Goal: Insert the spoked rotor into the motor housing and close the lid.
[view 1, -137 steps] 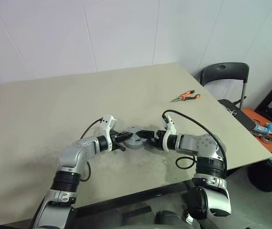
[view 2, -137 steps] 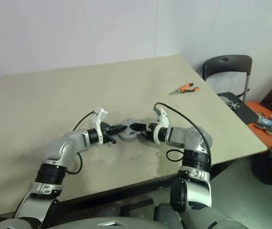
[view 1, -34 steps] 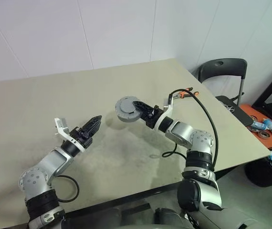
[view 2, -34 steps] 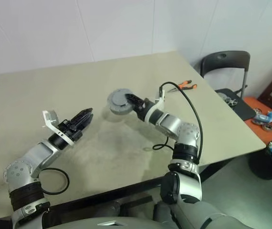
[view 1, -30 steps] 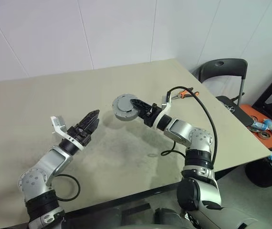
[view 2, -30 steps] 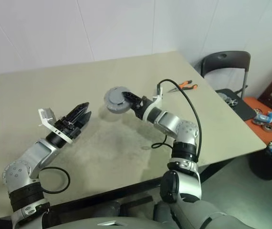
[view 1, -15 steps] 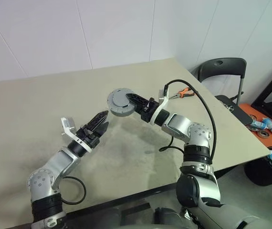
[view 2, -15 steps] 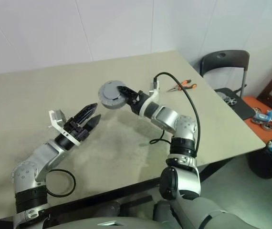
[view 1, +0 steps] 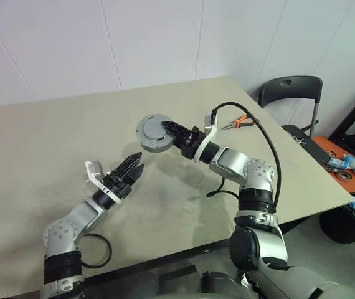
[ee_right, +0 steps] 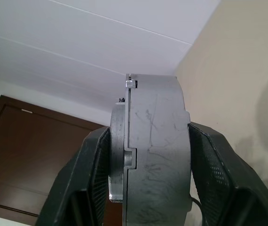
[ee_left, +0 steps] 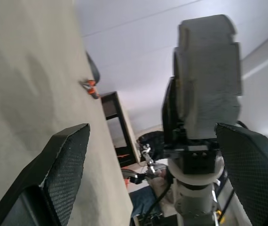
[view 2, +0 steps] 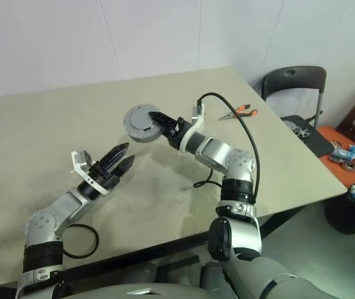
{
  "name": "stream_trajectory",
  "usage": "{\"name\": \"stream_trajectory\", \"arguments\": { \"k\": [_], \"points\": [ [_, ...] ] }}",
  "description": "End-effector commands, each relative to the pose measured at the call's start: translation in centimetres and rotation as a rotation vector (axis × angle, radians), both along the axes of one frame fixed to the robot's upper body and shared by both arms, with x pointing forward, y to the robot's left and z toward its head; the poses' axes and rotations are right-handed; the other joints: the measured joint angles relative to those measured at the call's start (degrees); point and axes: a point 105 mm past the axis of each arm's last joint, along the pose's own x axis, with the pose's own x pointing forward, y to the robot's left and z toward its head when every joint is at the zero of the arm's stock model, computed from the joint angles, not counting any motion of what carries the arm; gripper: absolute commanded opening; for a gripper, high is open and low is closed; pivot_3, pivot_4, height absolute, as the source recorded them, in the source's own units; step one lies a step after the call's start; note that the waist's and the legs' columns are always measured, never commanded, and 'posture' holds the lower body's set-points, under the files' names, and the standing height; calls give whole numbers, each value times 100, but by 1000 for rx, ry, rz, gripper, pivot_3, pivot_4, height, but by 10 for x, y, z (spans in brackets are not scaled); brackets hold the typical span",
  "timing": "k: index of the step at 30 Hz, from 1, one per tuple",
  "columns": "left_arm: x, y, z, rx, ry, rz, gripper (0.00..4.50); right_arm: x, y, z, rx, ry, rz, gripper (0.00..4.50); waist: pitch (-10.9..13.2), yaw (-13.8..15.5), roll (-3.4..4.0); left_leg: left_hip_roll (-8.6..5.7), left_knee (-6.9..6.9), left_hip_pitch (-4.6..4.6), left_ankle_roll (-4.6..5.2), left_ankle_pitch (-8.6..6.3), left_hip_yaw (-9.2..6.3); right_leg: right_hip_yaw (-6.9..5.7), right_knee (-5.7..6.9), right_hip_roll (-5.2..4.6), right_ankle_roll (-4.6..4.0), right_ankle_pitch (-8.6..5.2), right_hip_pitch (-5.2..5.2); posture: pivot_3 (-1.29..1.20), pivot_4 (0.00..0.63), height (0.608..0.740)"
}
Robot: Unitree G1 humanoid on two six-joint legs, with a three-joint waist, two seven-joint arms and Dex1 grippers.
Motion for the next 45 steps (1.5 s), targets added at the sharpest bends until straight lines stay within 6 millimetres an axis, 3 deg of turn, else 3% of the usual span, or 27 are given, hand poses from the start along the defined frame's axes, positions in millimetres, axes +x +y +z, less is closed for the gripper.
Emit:
{"name": "stream_trajectory", "arguments": {
  "k": [1, 8, 16, 23, 35, 45],
  "points": [
    [-1, 8, 16, -7, -78, -2, 4493, -3, 7, 32, 65, -100, 35, 2178, 0, -4, 0, 0, 1, 0, 0, 0, 0, 1, 1, 0, 0, 0, 0, 0, 0, 740],
    [-15, 20, 45, 0, -165, -1, 4493, -2, 8, 30, 53, -91, 39, 2178, 0, -19, 0, 2, 4, 0, 0, 0, 0, 6, 8, -8, 1, 1, -4, 0, 0, 740],
    [-11, -13, 82, -6, -192, -22, 4493, -2, 10, 27, 44, -84, 41, 2178, -1, 18, -1, 0, 15, -1, -1, -1, 0, 8, 14, -18, 0, 2, -3, 0, 0, 740],
    [4, -26, 65, 18, -85, -7, 4493, -1, 9, 25, 35, -82, 26, 2178, -1, -5, -2, 0, 28, 0, 0, 0, 2, 8, 34, -7, -1, 2, -4, 0, 0, 740],
    [9, -25, 55, 35, -39, 11, 4493, -1, 8, 24, 27, -80, 24, 2178, 0, 18, -1, 4, 90, 2, 2, 0, 2, 8, 77, 7, -19, -7, 5, 0, 0, 740],
    [33, -37, 57, 56, -34, 43, 4493, -1, 11, 23, 22, -76, 34, 2178, 4, 14, -7, 3, 87, 1, 3, 0, 2, 7, 76, 10, -8, -1, 5, 0, 0, 740]
  ]
}}
